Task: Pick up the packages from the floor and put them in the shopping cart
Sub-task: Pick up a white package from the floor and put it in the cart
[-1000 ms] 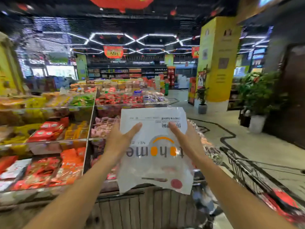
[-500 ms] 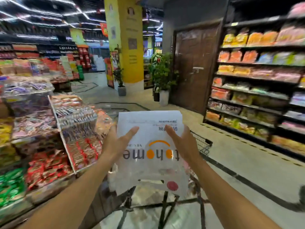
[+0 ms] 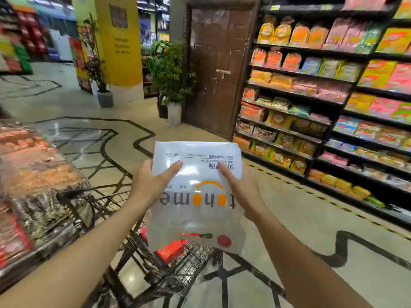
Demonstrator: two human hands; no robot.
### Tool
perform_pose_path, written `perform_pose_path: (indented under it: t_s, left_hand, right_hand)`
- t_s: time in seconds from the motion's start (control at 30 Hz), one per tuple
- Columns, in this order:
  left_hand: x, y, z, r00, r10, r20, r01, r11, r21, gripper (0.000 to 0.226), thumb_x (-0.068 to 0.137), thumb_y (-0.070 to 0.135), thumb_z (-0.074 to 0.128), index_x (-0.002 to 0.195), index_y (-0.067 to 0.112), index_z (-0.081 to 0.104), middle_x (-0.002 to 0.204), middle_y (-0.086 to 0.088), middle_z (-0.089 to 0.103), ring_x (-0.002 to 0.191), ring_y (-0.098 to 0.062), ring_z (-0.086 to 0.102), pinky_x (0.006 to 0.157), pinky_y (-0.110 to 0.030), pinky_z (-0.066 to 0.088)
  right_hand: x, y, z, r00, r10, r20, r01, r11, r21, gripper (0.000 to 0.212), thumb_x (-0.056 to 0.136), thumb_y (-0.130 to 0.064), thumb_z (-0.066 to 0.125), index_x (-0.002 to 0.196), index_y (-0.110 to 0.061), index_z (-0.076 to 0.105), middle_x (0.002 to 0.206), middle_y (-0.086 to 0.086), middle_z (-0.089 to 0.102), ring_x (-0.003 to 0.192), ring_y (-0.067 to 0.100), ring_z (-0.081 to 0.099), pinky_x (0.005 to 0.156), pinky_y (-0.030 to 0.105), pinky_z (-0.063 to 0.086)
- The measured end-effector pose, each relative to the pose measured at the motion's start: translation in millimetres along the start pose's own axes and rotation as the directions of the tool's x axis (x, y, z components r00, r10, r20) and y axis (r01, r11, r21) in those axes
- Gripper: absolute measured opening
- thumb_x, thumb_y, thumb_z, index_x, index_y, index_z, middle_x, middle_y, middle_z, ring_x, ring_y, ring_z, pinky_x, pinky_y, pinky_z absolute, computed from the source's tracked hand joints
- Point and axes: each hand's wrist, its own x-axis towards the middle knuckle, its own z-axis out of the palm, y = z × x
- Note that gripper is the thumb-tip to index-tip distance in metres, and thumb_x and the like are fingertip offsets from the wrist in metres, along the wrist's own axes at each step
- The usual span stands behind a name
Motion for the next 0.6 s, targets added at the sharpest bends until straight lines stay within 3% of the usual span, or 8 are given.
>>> perform_pose_path:
  t_s: [0.17,0.27,0.33,0.47,0.6]
  left_hand:
    - [86.2,-14.2,39.8,0.998,-0.048,-0.035,0.047,0.999,-0.017,0.072,0.056,0.086,0.073,0.104,0.033,0.060,0.098,0.013,0.072,0.076,-0.002,0.071,0.058,-0.023,0.048]
    - [129.2,-33.9,59.6,0.994,-0.094,-0.054,0.093,0.996,-0.016,0.078,0.056,0.086,0.073,0.112,0.035,0.061,0.099,0.014,0.074,0.076,0.001,0.072,0.057,-0.019,0.049]
    - [155.3,-55.2,73.1,0.990,-0.122,-0.070,0.120,0.992,-0.023,0.081,0.059,0.083,0.076,0.119,0.030,0.063,0.105,0.011,0.077,0.087,-0.005,0.075,0.065,-0.024,0.055]
    - [198.8,-110.2,102.2,0.970,-0.222,-0.103,0.217,0.974,-0.058,0.087,0.065,0.076,0.079,0.130,0.020,0.063,0.118,0.001,0.077,0.103,-0.021,0.075,0.092,-0.050,0.060]
    - [229.9,-161.0,130.4,0.929,-0.331,-0.166,0.320,0.943,-0.088,0.084,0.068,0.071,0.081,0.132,0.019,0.064,0.123,-0.001,0.076,0.110,-0.024,0.073,0.102,-0.054,0.054]
  right_hand:
    - [101.3,21.7,11.0,0.998,0.003,0.055,-0.003,1.000,0.000,0.054,0.089,-0.063,0.074,0.131,-0.030,0.064,0.124,-0.004,0.075,0.115,0.022,0.072,0.102,0.053,0.056]
    - [156.6,47.0,26.2,0.992,-0.011,0.122,0.010,1.000,0.010,0.049,0.093,-0.056,0.073,0.132,-0.029,0.064,0.123,-0.007,0.076,0.113,0.017,0.073,0.102,0.052,0.056]
    - [191.0,68.4,40.4,0.987,-0.003,0.160,0.005,1.000,-0.011,0.048,0.093,-0.056,0.073,0.132,-0.030,0.065,0.122,-0.009,0.076,0.111,0.012,0.073,0.101,0.049,0.057]
    - [260.1,128.2,74.8,0.953,0.024,0.301,-0.021,1.000,-0.014,0.056,0.091,-0.059,0.074,0.137,-0.029,0.063,0.125,-0.009,0.075,0.113,0.009,0.072,0.102,0.048,0.056]
    - [318.8,189.9,111.3,0.890,0.071,0.450,-0.076,0.997,-0.009,0.063,0.089,-0.059,0.076,0.144,-0.034,0.058,0.130,-0.013,0.073,0.119,0.007,0.069,0.106,0.043,0.054]
